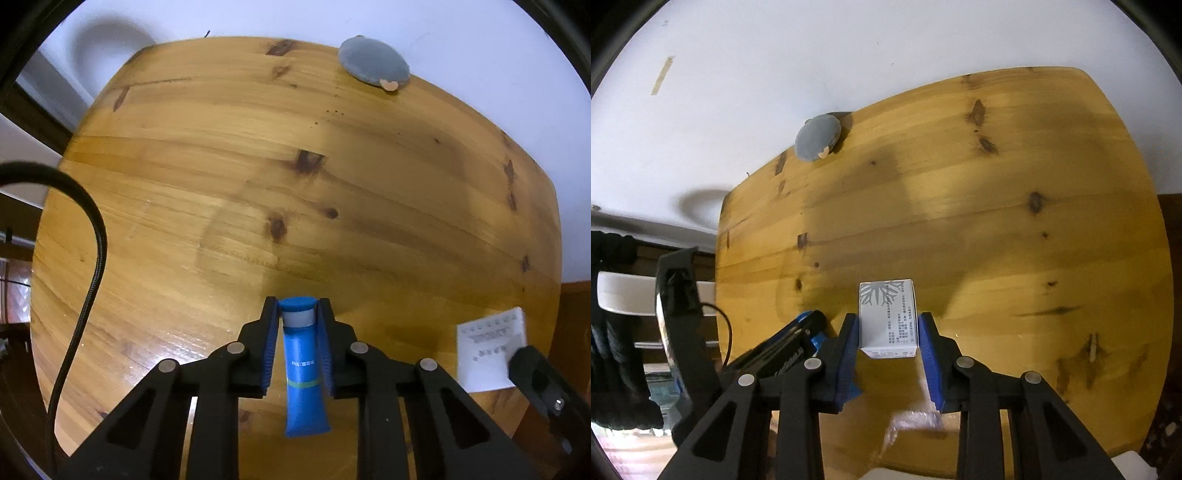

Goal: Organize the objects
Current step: 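Grasp the blue tube with the left tool while the right tool grasps the small white box, then carry the blue tube and white box into the tray and release both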

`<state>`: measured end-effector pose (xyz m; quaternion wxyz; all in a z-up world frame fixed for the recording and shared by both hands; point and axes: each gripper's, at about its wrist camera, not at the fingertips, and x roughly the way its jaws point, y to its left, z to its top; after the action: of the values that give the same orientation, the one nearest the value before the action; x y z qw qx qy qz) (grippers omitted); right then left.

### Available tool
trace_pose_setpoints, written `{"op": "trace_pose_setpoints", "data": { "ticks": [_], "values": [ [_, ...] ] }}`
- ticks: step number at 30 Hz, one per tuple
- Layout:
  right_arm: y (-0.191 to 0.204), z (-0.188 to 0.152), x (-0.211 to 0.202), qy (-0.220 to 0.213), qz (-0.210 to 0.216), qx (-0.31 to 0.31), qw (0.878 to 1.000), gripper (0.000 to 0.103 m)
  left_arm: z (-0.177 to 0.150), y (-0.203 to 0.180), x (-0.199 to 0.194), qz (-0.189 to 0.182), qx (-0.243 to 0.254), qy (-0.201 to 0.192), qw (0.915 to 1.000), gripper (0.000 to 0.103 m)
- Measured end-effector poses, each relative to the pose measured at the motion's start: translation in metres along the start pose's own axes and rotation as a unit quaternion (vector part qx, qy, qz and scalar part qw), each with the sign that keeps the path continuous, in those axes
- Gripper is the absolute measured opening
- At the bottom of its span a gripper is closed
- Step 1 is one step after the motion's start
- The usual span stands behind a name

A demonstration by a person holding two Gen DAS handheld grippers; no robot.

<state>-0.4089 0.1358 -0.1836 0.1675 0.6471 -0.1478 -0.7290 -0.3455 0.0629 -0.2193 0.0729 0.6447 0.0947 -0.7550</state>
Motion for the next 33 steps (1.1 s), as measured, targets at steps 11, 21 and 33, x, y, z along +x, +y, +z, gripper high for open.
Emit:
{"op": "trace_pose_setpoints", "data": {
  "ticks": [11,21,33],
  "values": [
    [0.012,-0.047,-0.078,-0.055,0.036,-0.039,0.997,0.033,-0.036,0.013,-0.104,-0.044,0.073,-0.077,0.9934,0.022],
    [0.014,-0.127,-0.171,-0.122,0.067,-0.070,0.988,0.033,-0.079,-0.008,-0.202,-0.101,0.168,-0.138,0.9710,0.022],
    [-0.027,-0.217,-0.225,-0.161,0.012,-0.070,0.984,0.033,-0.163,-0.039,-0.249,-0.166,0.288,-0.117,0.9360,0.022]
  ]
}}
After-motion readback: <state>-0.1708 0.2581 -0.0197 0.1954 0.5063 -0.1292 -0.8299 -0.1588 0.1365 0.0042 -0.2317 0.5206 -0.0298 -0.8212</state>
